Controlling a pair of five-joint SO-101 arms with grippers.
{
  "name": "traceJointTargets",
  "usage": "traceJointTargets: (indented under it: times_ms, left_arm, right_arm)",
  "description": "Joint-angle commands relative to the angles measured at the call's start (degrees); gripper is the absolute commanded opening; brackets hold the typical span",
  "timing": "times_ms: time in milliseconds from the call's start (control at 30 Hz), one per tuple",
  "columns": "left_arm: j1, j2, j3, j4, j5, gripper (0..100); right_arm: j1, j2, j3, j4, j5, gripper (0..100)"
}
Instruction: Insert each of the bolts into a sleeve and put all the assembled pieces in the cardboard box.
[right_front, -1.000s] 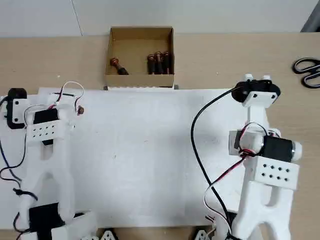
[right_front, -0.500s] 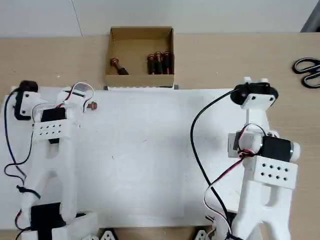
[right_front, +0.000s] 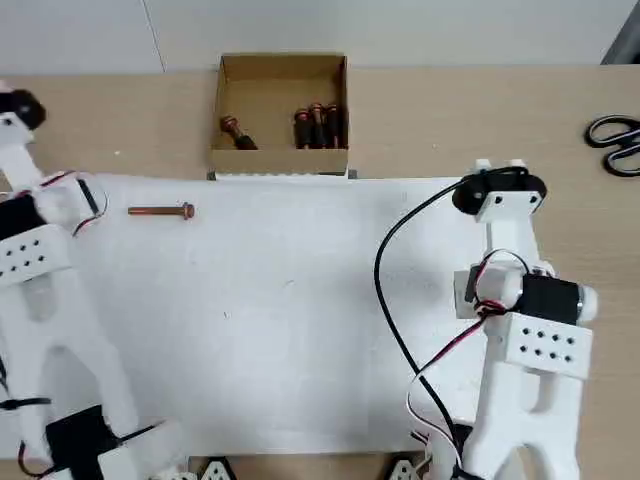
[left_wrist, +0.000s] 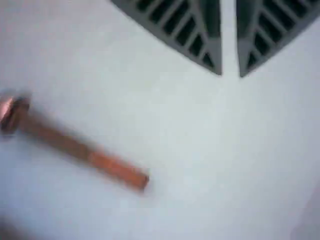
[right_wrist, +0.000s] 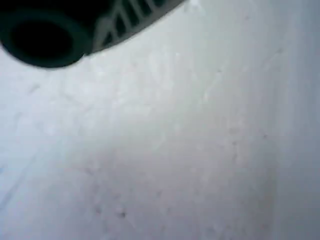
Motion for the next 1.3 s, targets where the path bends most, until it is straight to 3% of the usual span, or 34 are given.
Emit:
traceJointTargets:
  times_ms: [0, 100, 233, 333, 500, 700, 900, 1000, 1267]
  left_arm:
    - [-0.18, -0.35, -2.77, 2.73, -5.71, 1]
    - [-1.67, -0.44, -3.03, 6.07, -10.73, 1]
    - [-1.93, -0.44, -2.77, 5.98, -34.37, 1]
    - [0.18, -0.18, -4.0, 4.22, -36.92, 1]
    - [2.9, 1.58, -4.35, 4.22, -51.69, 1]
    - [3.87, 15.74, -16.84, 6.42, -57.85, 1]
    - [7.21, 34.55, -48.13, 27.34, -64.0, 1]
    - [8.35, 41.41, -58.24, 27.96, -66.37, 1]
    - [11.16, 46.51, -57.01, 27.96, -78.33, 2]
  right_arm:
    - [0.31, -1.45, -0.44, -1.98, 0.7, 0.9]
    - [-1.19, -1.45, -0.44, -2.24, 1.67, 0.9]
    - [-5.14, -1.45, -0.44, -2.15, 2.37, 0.3]
    - [-7.34, -1.19, -0.44, -2.51, 2.37, 0.3]
    - [-7.6, -1.01, -0.18, -2.15, 2.37, 0.3]
    - [-7.43, -0.92, -0.09, -2.07, 2.46, 0.3]
    - [-7.34, -0.92, 1.49, -2.07, 2.46, 0.3]
    - [-7.34, -0.92, 2.64, -2.07, 2.29, 0.3]
    - [-7.34, -1.01, 3.69, -2.07, 2.11, 0.3]
